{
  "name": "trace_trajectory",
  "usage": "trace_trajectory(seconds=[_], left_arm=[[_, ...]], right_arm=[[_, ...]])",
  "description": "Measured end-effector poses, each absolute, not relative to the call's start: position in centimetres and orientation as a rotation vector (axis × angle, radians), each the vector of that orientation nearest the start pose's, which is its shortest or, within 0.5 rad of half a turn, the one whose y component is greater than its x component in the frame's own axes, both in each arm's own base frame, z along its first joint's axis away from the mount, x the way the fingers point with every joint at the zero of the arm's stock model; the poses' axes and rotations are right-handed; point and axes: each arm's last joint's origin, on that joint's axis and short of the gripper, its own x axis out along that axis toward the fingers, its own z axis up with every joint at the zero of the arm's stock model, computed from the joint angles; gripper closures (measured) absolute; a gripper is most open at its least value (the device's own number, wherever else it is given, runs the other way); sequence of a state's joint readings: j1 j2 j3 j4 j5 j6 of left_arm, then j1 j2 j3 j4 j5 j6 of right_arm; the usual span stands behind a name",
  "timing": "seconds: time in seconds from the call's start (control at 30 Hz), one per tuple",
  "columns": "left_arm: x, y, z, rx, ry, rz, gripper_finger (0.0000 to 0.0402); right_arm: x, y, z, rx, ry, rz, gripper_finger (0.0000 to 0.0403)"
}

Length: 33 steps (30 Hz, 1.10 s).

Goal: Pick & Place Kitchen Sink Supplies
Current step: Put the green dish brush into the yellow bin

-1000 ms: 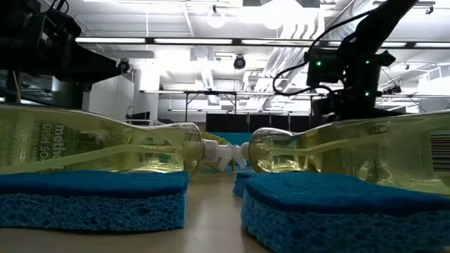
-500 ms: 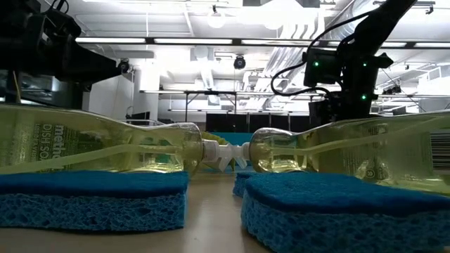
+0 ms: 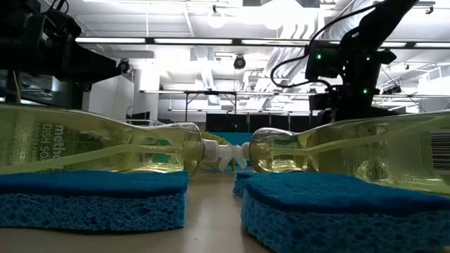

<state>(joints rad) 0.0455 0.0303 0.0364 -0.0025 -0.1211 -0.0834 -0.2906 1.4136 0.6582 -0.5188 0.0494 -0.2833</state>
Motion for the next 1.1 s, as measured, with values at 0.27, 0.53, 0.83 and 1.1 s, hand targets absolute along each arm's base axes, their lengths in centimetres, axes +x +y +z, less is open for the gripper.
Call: trace_trajectory(seconds=[0.27, 0.53, 0.83, 1.1], left_arm=[[9.7, 0.8, 17.3, -0.083, -0.011, 0.167, 0.0247], [9.7, 0.8, 17.3, -0.083, -0.010, 0.166, 0.0247], [9.7, 0.8, 17.3, -0.084, -0.011, 0.167, 0.0247], [9.7, 0.8, 17.3, -0.083, -0.010, 0.166, 0.0247]], right_arm=[[21.1, -6.1, 18.0, 0.074, 1.258, -0.211, 0.0365], [20.9, -6.0, 23.0, 0.171, 1.238, -0.250, 0.0347], [20.5, -8.8, 29.5, 0.209, 1.176, -0.396, 0.0362], [19.7, -12.7, 30.4, 0.217, 1.191, -0.547, 0.0341]])
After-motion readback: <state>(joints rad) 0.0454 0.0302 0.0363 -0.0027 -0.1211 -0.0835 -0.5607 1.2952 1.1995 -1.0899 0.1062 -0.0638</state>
